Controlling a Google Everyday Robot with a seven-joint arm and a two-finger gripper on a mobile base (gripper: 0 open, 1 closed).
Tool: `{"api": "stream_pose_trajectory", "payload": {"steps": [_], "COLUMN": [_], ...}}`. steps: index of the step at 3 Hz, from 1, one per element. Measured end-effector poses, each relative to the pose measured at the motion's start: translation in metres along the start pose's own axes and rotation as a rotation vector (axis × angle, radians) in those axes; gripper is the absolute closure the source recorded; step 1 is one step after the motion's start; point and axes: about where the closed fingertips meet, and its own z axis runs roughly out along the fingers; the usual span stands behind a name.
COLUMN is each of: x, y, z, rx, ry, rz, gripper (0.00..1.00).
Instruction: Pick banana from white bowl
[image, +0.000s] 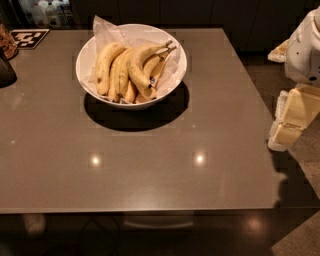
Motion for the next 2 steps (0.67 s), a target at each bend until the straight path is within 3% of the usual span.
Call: {"api": "stream_pose_trajectory", "payload": {"steps": [2], "x": [-0.027], "y": [-0.004], "z": [-0.006], "rx": [-0.009], "ry": [0.032], "rz": [0.001], "gripper": [0.0]}}
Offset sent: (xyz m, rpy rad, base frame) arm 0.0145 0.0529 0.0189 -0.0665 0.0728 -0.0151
